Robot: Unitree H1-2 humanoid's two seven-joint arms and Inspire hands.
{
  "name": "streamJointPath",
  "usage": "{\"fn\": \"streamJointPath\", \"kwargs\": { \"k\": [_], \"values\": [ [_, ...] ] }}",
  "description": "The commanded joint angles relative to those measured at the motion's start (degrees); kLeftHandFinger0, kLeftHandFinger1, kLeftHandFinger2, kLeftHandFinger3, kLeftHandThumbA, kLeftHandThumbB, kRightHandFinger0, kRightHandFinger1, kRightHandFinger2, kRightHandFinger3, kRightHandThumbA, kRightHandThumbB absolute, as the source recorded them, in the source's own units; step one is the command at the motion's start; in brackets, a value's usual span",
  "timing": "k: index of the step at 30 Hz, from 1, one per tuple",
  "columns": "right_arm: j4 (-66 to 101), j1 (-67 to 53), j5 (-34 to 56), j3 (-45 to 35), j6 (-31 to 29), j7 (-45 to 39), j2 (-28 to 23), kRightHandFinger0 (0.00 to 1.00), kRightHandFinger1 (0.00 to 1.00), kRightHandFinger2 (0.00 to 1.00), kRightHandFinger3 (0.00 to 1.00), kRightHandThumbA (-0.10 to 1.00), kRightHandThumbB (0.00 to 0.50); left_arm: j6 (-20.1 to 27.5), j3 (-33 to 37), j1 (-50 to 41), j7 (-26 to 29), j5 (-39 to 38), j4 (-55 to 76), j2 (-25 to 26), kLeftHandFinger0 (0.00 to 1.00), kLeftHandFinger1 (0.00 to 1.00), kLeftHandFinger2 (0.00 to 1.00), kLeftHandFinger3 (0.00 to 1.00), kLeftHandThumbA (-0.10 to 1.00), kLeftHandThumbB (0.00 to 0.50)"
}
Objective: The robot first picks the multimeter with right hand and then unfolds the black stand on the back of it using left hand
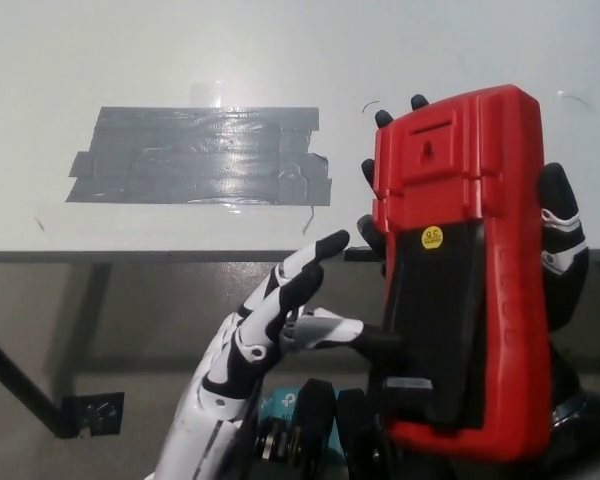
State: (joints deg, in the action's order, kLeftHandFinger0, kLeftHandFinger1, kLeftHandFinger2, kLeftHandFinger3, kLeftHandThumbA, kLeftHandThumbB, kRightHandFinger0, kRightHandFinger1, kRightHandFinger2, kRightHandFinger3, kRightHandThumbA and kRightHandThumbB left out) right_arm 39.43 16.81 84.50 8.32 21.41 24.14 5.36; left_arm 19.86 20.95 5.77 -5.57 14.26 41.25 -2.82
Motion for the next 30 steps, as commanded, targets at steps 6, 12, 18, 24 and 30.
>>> {"fn": "streamJointPath", "kwargs": {
  "k": [6, 12, 18, 24, 30],
  "values": [
    [3.98, 2.97, 1.19, 0.67, -4.75, 3.35, 3.65, 0.0, 0.0, 0.09, 0.05, -0.1, 0.126, 3.51, 0.14, -1.2, -0.49, 2.02, -1.33, -0.31, 1.0, 0.61, 0.71, 1.0, 1.0, 0.323],
    [4.3, 3.67, 1.86, 0.82, -6.07, 6.59, 4.72, 0.0, 0.0, 0.37, 0.03, -0.1, 0.113, 5.6, -0.26, -1.76, 0.28, 1.67, -2.23, -0.47, 1.0, 0.66, 0.74, 1.0, 0.99, 0.345],
    [4.66, 4.16, 0.81, 1.02, -6.38, 8.17, 5.22, 0.0, 0.01, 0.54, 0.09, -0.1, 0.088, 6.07, -0.96, -2.29, -0.11, 3.27, -2.0, -0.33, 1.0, 0.66, 0.76, 1.0, 1.0, 0.356],
    [4.06, 4.8, 0.65, 0.6, -7.26, 7.84, 5.34, 0.0, 0.16, 0.69, 0.69, -0.1, 0.094, 3.12, -0.71, -2.16, -1.46, 1.91, -0.27, 0.59, 1.0, 0.69, 0.79, 1.0, 1.0, 0.345],
    [3.38, 6.2, -1.53, -0.32, -8.24, 10.14, 5.81, 0.0, 0.26, 0.75, 0.95, -0.1, 0.099, 2.36, -0.07, -2.08, -1.85, 3.94, 0.32, -0.79, 1.0, 0.74, 0.84, 1.0, 1.0, 0.36]
  ]
}}
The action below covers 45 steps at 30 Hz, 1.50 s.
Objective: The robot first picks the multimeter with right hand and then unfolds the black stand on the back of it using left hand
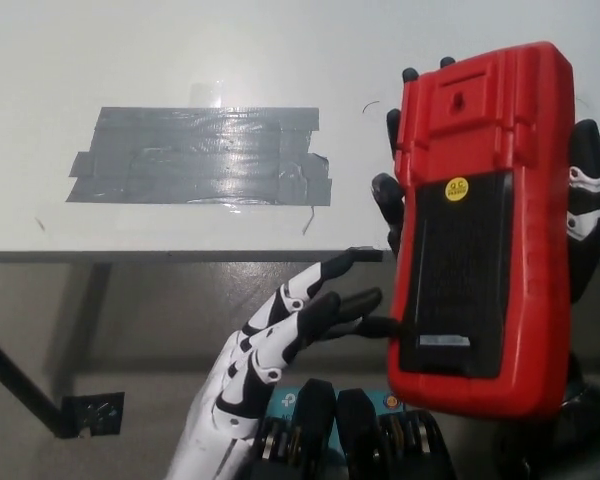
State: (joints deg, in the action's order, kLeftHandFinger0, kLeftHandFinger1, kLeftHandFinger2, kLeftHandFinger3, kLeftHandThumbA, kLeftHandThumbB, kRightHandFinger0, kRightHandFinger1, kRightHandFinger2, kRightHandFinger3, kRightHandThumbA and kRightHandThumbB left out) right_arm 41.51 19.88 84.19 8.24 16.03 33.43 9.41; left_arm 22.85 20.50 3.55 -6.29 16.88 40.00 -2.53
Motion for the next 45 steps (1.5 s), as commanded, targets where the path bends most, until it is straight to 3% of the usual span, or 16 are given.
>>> {"fn": "streamJointPath", "kwargs": {
  "k": [1, 6, 9, 12, 14, 18, 20, 23, 25, 27, 31, 35, 38, 39, 40, 45],
  "values": [
    [1.22, 3.24, -1.15, -0.36, -3.02, 1.05, 1.81, 0.0, 0.28, 0.76, 0.98, -0.1, 0.095, 0.59, 0.21, 0.07, -0.72, 2.13, 0.94, -1.28, 1.0, 0.74, 0.81, 1.0, 1.0, 0.35],
    [0.13, 3.64, -1.19, -1.27, -3.75, 1.26, 1.59, 0.0, 0.3, 0.78, 1.0, -0.1, 0.082, 1.88, -0.52, 0.92, -0.73, 0.79, -0.03, 0.06, 1.0, 0.82, 0.8, 1.0, 1.0, 0.396],
    [-0.96, 4.8, -0.99, -3.25, -4.24, 1.3, 0.2, 0.0, 0.36, 0.81, 1.0, -0.1, 0.071, 3.96, -1.95, 1.05, 0.47, -0.35, -0.64, 0.9, 0.96, 0.91, 0.9, 1.0, 1.0, 0.417],
    [-1.96, 6.5, -1.85, -6.19, -5.2, 3.31, -0.74, 0.0, 0.36, 0.81, 1.0, -0.1, 0.07, 4.08, -5.52, -0.6, 2.33, 2.64, 0.79, 2.34, 1.0, 0.94, 0.88, 1.0, 1.0, 0.388],
    [-3.04, 7.59, -2.62, -7.87, -5.4, 3.13, -1.69, 0.0, 0.45, 0.87, 1.0, -0.1, 0.066, 3.95, -7.91, -2.52, 2.66, 3.06, 1.72, 2.3, 1.0, 0.86, 0.85, 1.0, 1.0, 0.338],
    [-6.08, 10.2, -4.11, -11.32, -5.56, 3.65, -4.32, 0.04, 0.55, 0.82, 1.0, -0.1, 0.082, 4.08, -11.4, -3.42, 7.08, 3.87, -0.05, 6.15, 1.0, 0.83, 0.84, 1.0, 1.0, 0.246],
    [-7.33, 11.12, -5.56, -12.48, -5.27, 3.93, -5.5, 0.09, 0.53, 0.82, 1.0, -0.1, 0.059, 4.08, -12.92, -4.74, 8.84, 4.8, -0.55, 7.02, 1.0, 0.84, 0.81, 1.0, 1.0, 0.249],
    [-11.15, 13.84, -9.5, -14.43, -5.26, 3.45, -7.26, 0.09, 0.47, 0.76, 1.0, -0.1, 0.054, 4.08, -14.0, -6.33, 11.31, 4.6, -2.32, 9.47, 1.0, 0.87, 0.88, 1.0, 1.0, 0.258],
    [-16.56, 17.1, -15.91, -15.28, -5.51, 1.82, -9.28, 0.04, 0.39, 0.64, 1.0, -0.1, 0.08, 4.08, -14.69, -8.27, 12.15, 4.59, -3.95, 11.41, 1.0, 0.9, 0.92, 1.0, 1.0, 0.244],
    [-20.22, 19.31, -19.33, -15.76, -5.7, 0.97, -10.66, 0.0, 0.34, 0.61, 1.0, -0.1, 0.092, 4.08, -14.51, -9.34, 12.89, 4.8, -4.88, 12.54, 1.0, 0.92, 0.93, 1.0, 1.0, 0.244],
    [-29.67, 23.06, -33.07, -13.99, -8.44, -2.77, -16.03, 0.0, 0.21, 0.64, 1.0, -0.1, 0.064, 4.08, -12.33, -12.05, 15.47, 6.82, -6.01, 13.43, 1.0, 0.93, 0.9, 1.0, 1.0, 0.239],
    [-34.65, 25.92, -40.65, -12.38, -9.67, -3.74, -20.57, 0.0, 0.18, 0.62, 0.85, -0.1, 0.065, 4.08, -11.06, -15.91, 17.05, 7.77, -6.16, 13.75, 1.0, 0.95, 0.86, 1.0, 1.0, 0.187],
    [-41.18, 31.39, -45.51, -10.89, -11.66, -4.81, -23.61, 0.0, 0.19, 0.58, 0.66, -0.1, 0.094, 4.08, -12.4, -14.43, 16.36, 7.44, -6.47, 13.18, 1.0, 0.95, 0.84, 1.0, 1.0, 0.216],
    [-45.08, 33.89, -47.63, -10.02, -12.63, -5.01, -24.89, 0.0, 0.11, 0.49, 0.55, -0.1, 0.119, 4.08, -12.97, -14.29, 15.31, 7.02, -6.31, 13.14, 1.0, 0.95, 0.84, 1.0, 1.0, 0.232],
    [-46.98, 35.18, -48.19, -9.7, -12.99, -5.29, -25.42, 0.0, 0.1, 0.47, 0.54, -0.1, 0.116, 4.08, -13.08, -14.5, 14.86, 6.64, -6.21, 13.04, 1.0, 0.95, 0.84, 1.0, 1.0, 0.233],
    [-59.3, 44.45, -57.73, -4.56, -10.48, -0.17, -29.23, 0.0, 0.05, 0.46, 0.38, -0.1, 0.139, 4.08, -12.79, -13.42, 14.55, 6.38, -6.9, 13.56, 1.0, 0.89, 0.83, 1.0, 1.0, 0.155]
  ]
}}
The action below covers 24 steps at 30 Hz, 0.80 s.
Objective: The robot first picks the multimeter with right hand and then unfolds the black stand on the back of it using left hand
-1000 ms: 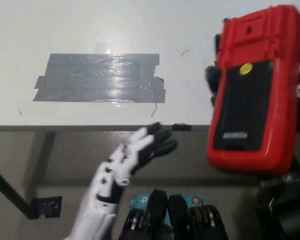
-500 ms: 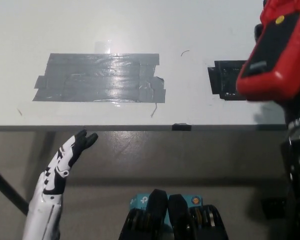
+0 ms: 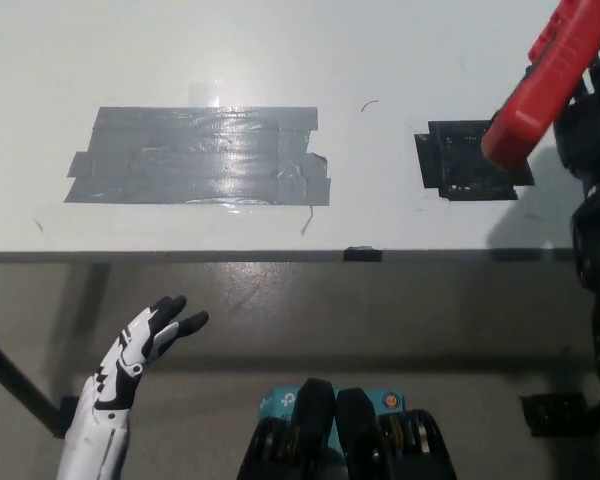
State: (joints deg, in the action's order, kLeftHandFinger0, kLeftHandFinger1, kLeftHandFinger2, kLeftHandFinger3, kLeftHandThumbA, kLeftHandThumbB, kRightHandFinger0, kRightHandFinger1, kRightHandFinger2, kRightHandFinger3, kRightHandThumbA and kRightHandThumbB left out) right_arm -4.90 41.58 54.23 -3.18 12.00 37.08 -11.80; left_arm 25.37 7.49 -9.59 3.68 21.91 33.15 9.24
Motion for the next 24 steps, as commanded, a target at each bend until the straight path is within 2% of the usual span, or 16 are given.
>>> {"fn": "streamJointPath", "kwargs": {
  "k": [1, 2, 3, 6, 9, 10, 11, 14, 16, 17, 18, 19, 20, 21, 23, 24],
  "values": [
    [-15.03, 23.78, -28.36, 7.39, -6.21, -3.37, -8.41, 0.0, 0.06, 0.46, 0.3, -0.1, 0.145, 1.56, 0.88, -0.5, 4.7, 1.39, -0.2, 1.93, 1.0, 0.9, 0.83, 1.0, 1.0, 0.148],
    [-16.88, 24.57, -28.86, 7.88, -6.32, -3.43, -8.82, 0.0, 0.07, 0.46, 0.2, -0.1, 0.134, 1.56, 1.4, -0.83, 4.65, 1.44, -0.33, 2.09, 1.0, 0.91, 0.82, 1.0, 1.0, 0.146],
    [-18.31, 25.16, -29.11, 8.25, -6.97, -4.01, -9.17, 0.0, 0.09, 0.49, 0.19, -0.1, 0.131, 1.56, 1.73, -0.87, 4.84, 1.7, -0.45, 2.33, 1.0, 0.91, 0.82, 1.0, 1.0, 0.146],
    [-24.8, 28.88, -33.57, 11.3, -8.65, -3.97, -11.15, 0.0, 0.12, 0.58, 0.38, -0.1, 0.151, 1.56, 1.24, 0.6, 3.68, 1.44, -0.9, 1.93, 1.0, 0.91, 0.8, 1.0, 1.0, 0.173],
    [-31.21, 31.25, -36.96, 14.42, -10.61, -4.25, -12.27, 0.0, 0.24, 0.66, 0.5, -0.1, 0.161, 1.56, 1.42, 1.35, 3.28, 0.93, -0.97, 2.13, 1.0, 0.9, 0.8, 1.0, 0.96, 0.162],
    [-33.11, 31.66, -38.1, 15.55, -10.76, -3.97, -12.45, 0.0, 0.29, 0.66, 0.45, -0.1, 0.179, 1.56, 1.62, 1.08, 3.27, 0.73, -0.85, 2.3, 1.0, 0.91, 0.8, 1.0, 0.95, 0.158],
    [-36.92, 32.85, -38.93, 16.67, -12.66, -4.26, -12.53, 0.0, 0.24, 0.57, 0.35, -0.1, 0.19, 1.56, 1.47, 1.29, 3.55, 0.77, -1.09, 2.04, 1.0, 0.91, 0.8, 1.0, 0.94, 0.156],
    [-42.62, 35.32, -41.01, 19.53, -13.76, -4.61, -12.74, 0.06, 0.29, 0.54, 0.32, -0.1, 0.194, 1.56, 1.11, 2.81, 3.59, -0.01, -1.4, 1.9, 1.0, 0.91, 0.8, 1.0, 0.94, 0.158],
    [-46.88, 36.91, -43.28, 22.31, -13.93, -3.66, -12.52, 0.72, 0.78, 0.42, 0.3, -0.1, 0.213, 1.56, 0.64, 3.35, 3.45, -0.27, -1.11, 1.97, 1.0, 0.92, 0.8, 1.0, 0.93, 0.148],
    [-48.26, 37.17, -43.89, 23.37, -14.13, -4.15, -12.38, 0.63, 0.63, 0.31, 0.28, -0.1, 0.203, 1.56, 0.46, 3.4, 3.7, -0.17, -0.82, 2.12, 1.0, 0.92, 0.8, 1.0, 0.92, 0.138],
    [-49.11, 37.31, -44.03, 23.99, -14.33, -4.73, -12.28, 0.43, 0.39, 0.17, 0.2, -0.1, 0.186, 1.56, 0.36, 3.38, 3.87, -0.17, -0.65, 2.21, 1.0, 0.92, 0.8, 1.0, 0.92, 0.135],
    [-49.68, 37.43, -43.95, 24.28, -14.52, -5.19, -12.21, 0.37, 0.31, 0.12, 0.14, -0.1, 0.18, 1.56, 0.31, 3.38, 3.93, -0.23, -0.58, 2.24, 1.0, 0.92, 0.8, 1.0, 0.91, 0.135],
    [-50.7, 37.52, -43.61, 24.74, -15.55, -6.81, -12.07, 0.14, 0.1, 0.05, 0.11, -0.1, 0.172, 1.56, 0.01, 3.5, 3.94, -0.57, -0.56, 2.14, 1.0, 0.92, 0.8, 1.0, 0.91, 0.139],
    [-52.17, 37.51, -44.25, 26.43, -15.73, -9.09, -11.92, 0.01, 0.0, 0.0, 0.06, -0.1, 0.155, 1.56, -0.24, 3.46, 4.2, -0.77, -0.59, 2.29, 1.0, 0.91, 0.81, 1.0, 0.92, 0.136],
    [-54.53, 38.41, -44.66, 27.81, -16.36, -10.88, -11.78, 0.0, 0.09, 0.38, 0.31, -0.1, 0.169, 1.56, -0.76, 3.85, 3.85, -0.81, -0.67, 2.05, 1.0, 0.9, 0.81, 1.0, 0.94, 0.142],
    [-55.77, 38.77, -45.12, 28.43, -16.97, -10.81, -11.58, 0.0, 0.12, 0.46, 0.35, -0.1, 0.18, 1.56, -0.92, 4.08, 3.67, -1.04, -0.67, 1.98, 1.0, 0.9, 0.81, 1.0, 0.94, 0.142]
  ]
}}
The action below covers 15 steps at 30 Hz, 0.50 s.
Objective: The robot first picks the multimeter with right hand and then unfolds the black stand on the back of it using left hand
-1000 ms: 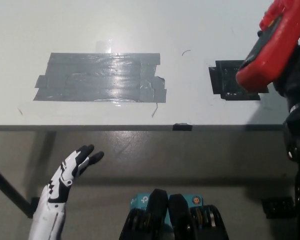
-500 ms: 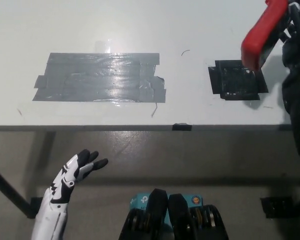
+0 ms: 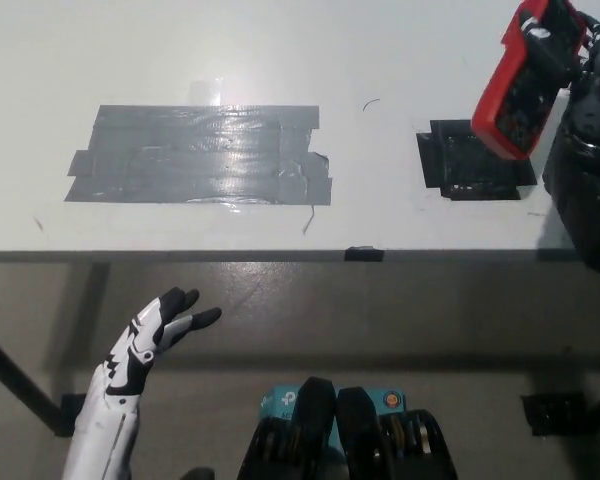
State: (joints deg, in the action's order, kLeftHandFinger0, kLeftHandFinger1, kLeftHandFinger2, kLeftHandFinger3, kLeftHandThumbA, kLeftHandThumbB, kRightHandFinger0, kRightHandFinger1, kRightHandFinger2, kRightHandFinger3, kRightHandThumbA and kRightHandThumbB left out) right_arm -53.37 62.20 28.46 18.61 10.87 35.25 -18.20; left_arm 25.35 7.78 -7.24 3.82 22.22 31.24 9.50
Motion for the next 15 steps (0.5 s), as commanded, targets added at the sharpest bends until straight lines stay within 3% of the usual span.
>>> {"fn": "streamJointPath", "kwargs": {
  "k": [1, 2, 3, 5, 6, 8, 10, 11, 12, 14, 15],
  "values": [
    [-9.24, 18.33, -19.98, 7.54, -17.74, -9.17, -4.8, 0.05, 0.2, 0.48, 0.35, -0.1, 0.206, 1.58, -1.0, 1.88, 3.77, -1.5, 1.21, 1.98, 1.0, 0.9, 0.82, 1.0, 0.94, 0.134],
    [-10.28, 18.48, -20.66, 8.58, -18.25, -9.85, -4.91, 0.09, 0.23, 0.5, 0.39, -0.1, 0.178, 1.58, -0.87, 1.95, 3.97, -1.39, 1.1, 2.0, 1.0, 0.9, 0.82, 1.0, 0.93, 0.135],
    [-11.07, 18.54, -21.18, 9.32, -18.59, -10.21, -4.85, 0.03, 0.1, 0.29, 0.21, -0.1, 0.173, 1.58, -0.98, 1.76, 3.92, -1.18, 1.14, 1.8, 1.0, 0.9, 0.81, 1.0, 0.93, 0.14],
    [-12.31, 18.56, -22.53, 10.85, -19.55, -10.27, -4.58, 0.0, 0.0, 0.2, 0.11, -0.1, 0.158, 1.58, -1.33, 1.18, 3.44, -1.12, 1.36, 1.45, 1.0, 0.92, 0.82, 1.0, 0.93, 0.139],
    [-12.78, 18.6, -22.91, 11.39, -19.68, -10.35, -4.35, 0.0, 0.02, 0.28, 0.15, -0.1, 0.156, 1.58, -1.4, 1.0, 3.4, -1.25, 1.36, 1.45, 1.0, 0.93, 0.82, 1.0, 0.93, 0.138],
    [-14.32, 18.62, -25.48, 13.99, -19.48, -9.73, -3.54, 0.0, 0.2, 0.55, 0.45, -0.1, 0.166, 1.58, -1.98, 0.86, 3.16, -2.47, 1.02, 1.48, 1.0, 0.92, 0.83, 1.0, 0.9, 0.15],
    [-15.62, 18.77, -26.48, 15.28, -19.48, -9.98, -3.04, 0.0, 0.22, 0.57, 0.49, -0.1, 0.166, 1.58, -2.59, 0.72, 2.59, -3.35, 1.06, 1.12, 1.0, 0.92, 0.83, 1.0, 0.9, 0.15],
    [-16.54, 18.45, -25.95, 15.27, -20.46, -11.29, -2.31, 0.0, 0.25, 0.61, 0.59, -0.1, 0.149, 1.58, -2.92, 1.19, 2.66, -3.88, 0.99, 1.55, 1.0, 0.9, 0.82, 1.0, 0.89, 0.135],
    [-18.48, 18.11, -26.37, 16.22, -20.54, -12.05, -1.14, 0.0, 0.24, 0.6, 0.6, -0.1, 0.135, 1.58, -3.39, 2.0, 2.85, -4.71, 0.76, 2.18, 1.0, 0.85, 0.81, 1.0, 0.88, 0.13],
    [-19.64, 17.97, -26.01, 16.13, -19.66, -13.04, -0.09, 0.0, 0.22, 0.59, 0.61, -0.1, 0.126, 1.58, -4.01, 2.18, 3.05, -4.65, 0.77, 2.07, 1.0, 0.84, 0.8, 1.0, 0.88, 0.13],
    [-20.32, 17.52, -25.27, 15.57, -18.95, -14.13, 0.75, 0.0, 0.21, 0.57, 0.55, -0.1, 0.13, 1.58, -4.38, 2.6, 3.48, -4.42, 0.63, 2.01, 1.0, 0.85, 0.79, 1.0, 0.87, 0.128]
  ]
}}
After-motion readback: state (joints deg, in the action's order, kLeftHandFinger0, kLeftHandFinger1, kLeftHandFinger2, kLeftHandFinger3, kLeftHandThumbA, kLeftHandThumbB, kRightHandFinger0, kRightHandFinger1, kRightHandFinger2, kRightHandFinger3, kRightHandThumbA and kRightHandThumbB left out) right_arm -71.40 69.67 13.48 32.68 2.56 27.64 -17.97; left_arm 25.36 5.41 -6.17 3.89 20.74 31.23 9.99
